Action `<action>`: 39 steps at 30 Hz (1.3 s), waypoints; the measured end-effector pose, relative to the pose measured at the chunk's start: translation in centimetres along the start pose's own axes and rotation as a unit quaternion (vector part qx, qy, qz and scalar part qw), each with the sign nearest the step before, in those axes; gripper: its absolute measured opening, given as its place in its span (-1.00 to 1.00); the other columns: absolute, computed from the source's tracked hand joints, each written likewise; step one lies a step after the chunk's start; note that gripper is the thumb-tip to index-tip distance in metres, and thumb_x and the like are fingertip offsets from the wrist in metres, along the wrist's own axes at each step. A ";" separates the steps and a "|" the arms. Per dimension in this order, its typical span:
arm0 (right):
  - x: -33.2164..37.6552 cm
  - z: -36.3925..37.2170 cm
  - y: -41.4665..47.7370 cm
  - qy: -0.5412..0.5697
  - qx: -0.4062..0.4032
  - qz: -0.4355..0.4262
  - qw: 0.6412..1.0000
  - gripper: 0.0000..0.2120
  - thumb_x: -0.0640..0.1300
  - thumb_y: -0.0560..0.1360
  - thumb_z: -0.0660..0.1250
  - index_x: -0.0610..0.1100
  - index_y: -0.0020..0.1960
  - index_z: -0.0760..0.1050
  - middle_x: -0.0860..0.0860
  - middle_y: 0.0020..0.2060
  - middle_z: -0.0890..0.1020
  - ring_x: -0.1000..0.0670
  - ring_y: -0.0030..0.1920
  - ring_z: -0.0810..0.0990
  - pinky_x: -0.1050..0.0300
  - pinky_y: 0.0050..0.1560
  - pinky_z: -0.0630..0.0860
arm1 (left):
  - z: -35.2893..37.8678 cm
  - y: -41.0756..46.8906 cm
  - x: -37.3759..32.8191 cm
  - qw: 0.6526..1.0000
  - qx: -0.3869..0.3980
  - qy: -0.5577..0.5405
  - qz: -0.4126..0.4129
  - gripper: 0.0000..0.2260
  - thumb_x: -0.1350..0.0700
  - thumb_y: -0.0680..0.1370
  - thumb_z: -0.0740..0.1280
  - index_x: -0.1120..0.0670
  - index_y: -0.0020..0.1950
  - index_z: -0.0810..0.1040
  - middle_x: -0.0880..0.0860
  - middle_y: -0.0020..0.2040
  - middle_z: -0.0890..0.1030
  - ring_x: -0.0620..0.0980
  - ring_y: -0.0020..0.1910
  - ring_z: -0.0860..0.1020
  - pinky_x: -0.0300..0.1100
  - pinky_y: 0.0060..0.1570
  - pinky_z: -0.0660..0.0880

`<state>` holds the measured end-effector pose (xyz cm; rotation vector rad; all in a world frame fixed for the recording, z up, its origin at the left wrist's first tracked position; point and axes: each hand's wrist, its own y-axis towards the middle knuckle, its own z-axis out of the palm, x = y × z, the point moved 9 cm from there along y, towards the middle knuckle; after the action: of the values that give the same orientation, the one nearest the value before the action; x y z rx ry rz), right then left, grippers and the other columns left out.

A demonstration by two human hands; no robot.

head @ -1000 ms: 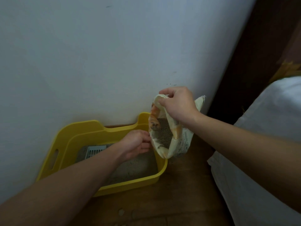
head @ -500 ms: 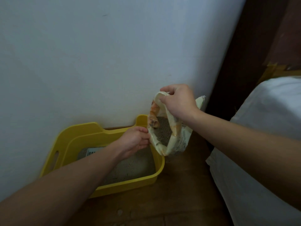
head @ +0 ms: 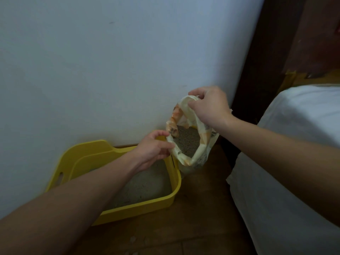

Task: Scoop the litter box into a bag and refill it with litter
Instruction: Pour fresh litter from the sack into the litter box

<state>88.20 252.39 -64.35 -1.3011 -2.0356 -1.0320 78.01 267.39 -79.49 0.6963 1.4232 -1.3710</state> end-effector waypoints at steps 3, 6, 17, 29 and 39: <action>-0.9 -0.6 0.2 -0.043 -0.004 -0.004 0.999 -0.71 -0.17 0.45 0.35 -0.03 0.15 0.65 0.06 0.00 0.69 0.08 -0.05 0.63 0.27 -0.06 0.51 | 1.0 0.1 -0.2 1.000 -0.005 0.014 0.007 -0.67 0.40 0.46 0.41 0.11 0.13 0.49 0.23 0.08 0.62 0.19 -0.01 0.68 0.09 0.08 0.61; -1.7 -1.1 0.4 -0.085 0.000 -0.010 0.996 -0.72 -0.18 0.46 0.32 -0.01 0.12 0.65 0.05 -0.01 0.69 0.03 0.00 0.64 0.11 0.05 0.59 | 2.0 0.3 -0.5 0.999 -0.017 0.039 0.020 -0.74 0.42 0.46 0.40 0.13 0.03 0.51 0.25 0.10 0.59 0.18 -0.01 0.68 0.00 -0.04 0.65; -3.2 -1.3 2.0 -0.194 -0.018 -0.086 0.977 -0.80 -0.21 0.49 0.29 -0.05 0.04 0.62 -0.01 -0.04 0.65 -0.05 0.00 0.59 0.15 -0.13 0.38 | 5.8 -0.7 1.3 0.991 -0.018 0.122 0.045 -0.79 0.39 0.43 0.45 0.15 -0.04 0.54 0.17 -0.02 0.58 0.07 -0.13 0.65 -0.03 -0.07 0.66; -8.9 4.4 2.6 -0.220 0.066 -0.071 0.971 -0.85 -0.29 0.39 0.29 -0.09 -0.11 0.54 -0.08 -0.12 0.63 -0.16 -0.04 0.55 0.07 -0.19 0.40 | 5.7 0.2 6.7 0.979 -0.054 0.194 0.022 -0.80 0.20 0.39 0.54 -0.01 -0.11 0.59 0.11 -0.03 0.64 0.08 -0.07 0.67 0.08 -0.09 0.66; -11.9 9.3 2.8 -0.193 0.118 -0.065 0.972 -0.82 -0.31 0.33 0.27 -0.06 -0.15 0.52 -0.01 -0.20 0.55 -0.16 -0.08 0.53 0.10 -0.25 0.32 | 7.7 0.4 10.5 0.986 -0.050 0.143 -0.064 -0.58 0.23 0.47 0.48 -0.09 0.25 0.52 -0.11 0.11 0.42 -0.16 0.08 0.45 -0.38 -0.17 0.44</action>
<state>95.51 254.44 -77.68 -1.3331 -2.4722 -0.5929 76.86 257.68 -88.14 0.7690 1.7782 -1.3238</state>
